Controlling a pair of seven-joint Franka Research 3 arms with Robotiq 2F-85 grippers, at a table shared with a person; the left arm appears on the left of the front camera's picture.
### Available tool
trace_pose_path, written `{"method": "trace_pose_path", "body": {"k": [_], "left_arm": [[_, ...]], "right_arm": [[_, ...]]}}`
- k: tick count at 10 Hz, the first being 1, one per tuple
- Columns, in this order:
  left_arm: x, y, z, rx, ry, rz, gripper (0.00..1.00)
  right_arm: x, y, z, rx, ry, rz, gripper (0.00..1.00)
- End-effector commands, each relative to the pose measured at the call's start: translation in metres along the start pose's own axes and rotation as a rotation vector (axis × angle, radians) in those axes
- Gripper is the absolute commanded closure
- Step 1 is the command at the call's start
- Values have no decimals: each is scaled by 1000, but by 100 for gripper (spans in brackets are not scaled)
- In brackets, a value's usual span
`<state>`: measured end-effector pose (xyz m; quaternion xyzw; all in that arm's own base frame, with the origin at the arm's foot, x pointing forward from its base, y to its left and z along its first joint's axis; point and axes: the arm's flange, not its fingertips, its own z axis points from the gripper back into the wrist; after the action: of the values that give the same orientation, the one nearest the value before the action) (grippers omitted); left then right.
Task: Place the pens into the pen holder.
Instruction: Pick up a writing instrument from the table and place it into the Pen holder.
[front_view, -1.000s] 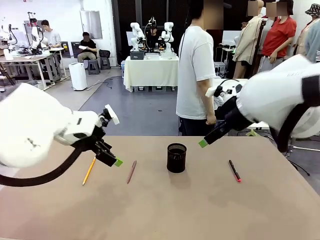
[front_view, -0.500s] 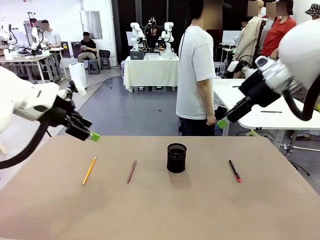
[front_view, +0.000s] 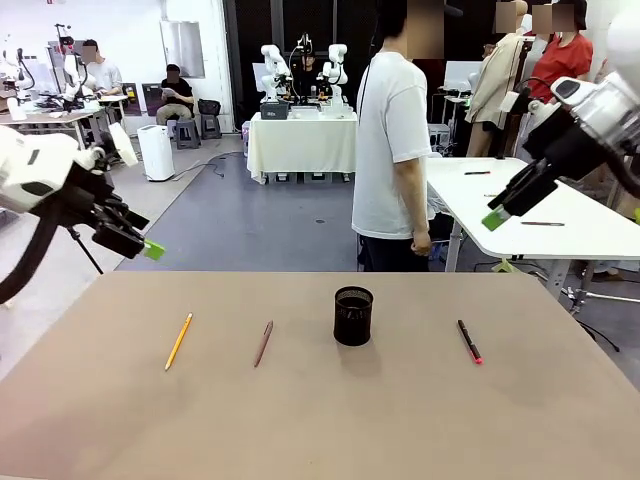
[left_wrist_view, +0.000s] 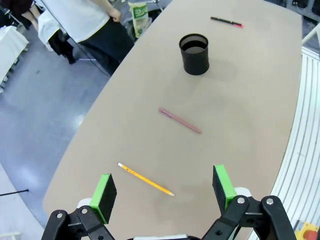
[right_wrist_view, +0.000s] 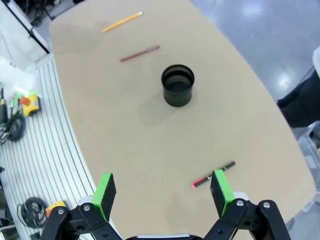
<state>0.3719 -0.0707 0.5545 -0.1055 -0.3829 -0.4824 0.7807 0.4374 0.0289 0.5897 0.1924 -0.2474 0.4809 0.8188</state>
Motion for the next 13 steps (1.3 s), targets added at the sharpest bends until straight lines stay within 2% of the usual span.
{"method": "trace_pose_path", "body": {"k": [1,5,8,10,13], "left_arm": [[2,10,21,-47,-16,6,0],[3,38,55,-60,-65,35,0],[-8,59,66,-30,-120,35,0],[-11,68,69,-83,-133,40,0],[-9,71,71,-57,-139,34,0]], "right_arm": [[-2,-17,19,-12,21,64,0],[-29,-37,57,-65,-61,84,0],[-41,-49,76,-114,-169,76,0],[-48,-53,89,-118,-224,59,0],[-48,-54,90,-133,-232,52,0]]}}
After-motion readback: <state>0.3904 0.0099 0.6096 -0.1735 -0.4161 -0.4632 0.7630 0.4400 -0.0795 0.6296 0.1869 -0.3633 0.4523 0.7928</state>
